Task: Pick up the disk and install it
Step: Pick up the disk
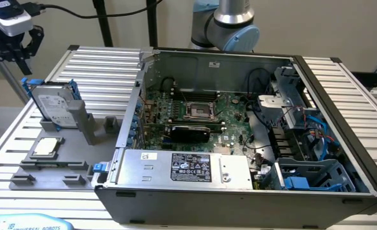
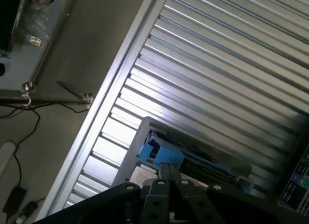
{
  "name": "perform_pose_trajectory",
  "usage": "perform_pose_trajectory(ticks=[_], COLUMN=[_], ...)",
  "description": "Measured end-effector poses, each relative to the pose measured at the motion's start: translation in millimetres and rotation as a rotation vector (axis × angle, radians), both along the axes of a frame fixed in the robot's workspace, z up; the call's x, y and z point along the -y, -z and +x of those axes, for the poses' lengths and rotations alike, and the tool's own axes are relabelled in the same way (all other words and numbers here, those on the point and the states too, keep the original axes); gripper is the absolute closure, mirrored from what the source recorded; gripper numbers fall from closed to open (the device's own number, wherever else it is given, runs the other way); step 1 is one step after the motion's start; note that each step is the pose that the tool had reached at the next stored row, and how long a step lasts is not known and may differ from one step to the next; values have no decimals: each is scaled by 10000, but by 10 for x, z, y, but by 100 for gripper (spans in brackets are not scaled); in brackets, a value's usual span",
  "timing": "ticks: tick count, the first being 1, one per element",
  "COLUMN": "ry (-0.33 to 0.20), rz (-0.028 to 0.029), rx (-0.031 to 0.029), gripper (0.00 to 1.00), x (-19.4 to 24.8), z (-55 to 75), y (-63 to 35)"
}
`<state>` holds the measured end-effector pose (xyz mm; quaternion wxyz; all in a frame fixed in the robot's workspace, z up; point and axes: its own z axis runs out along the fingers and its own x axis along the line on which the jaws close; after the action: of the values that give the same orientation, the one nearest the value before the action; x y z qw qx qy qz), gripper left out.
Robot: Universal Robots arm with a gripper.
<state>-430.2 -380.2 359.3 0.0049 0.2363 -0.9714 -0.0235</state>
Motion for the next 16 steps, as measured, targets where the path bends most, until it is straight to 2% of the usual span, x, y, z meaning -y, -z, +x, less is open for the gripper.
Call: perform_pose_trajectory(ticks=[16], ry=[-2899], rz=[1], rx=[1], gripper=[89], x=[0], z=[0], y=[29])
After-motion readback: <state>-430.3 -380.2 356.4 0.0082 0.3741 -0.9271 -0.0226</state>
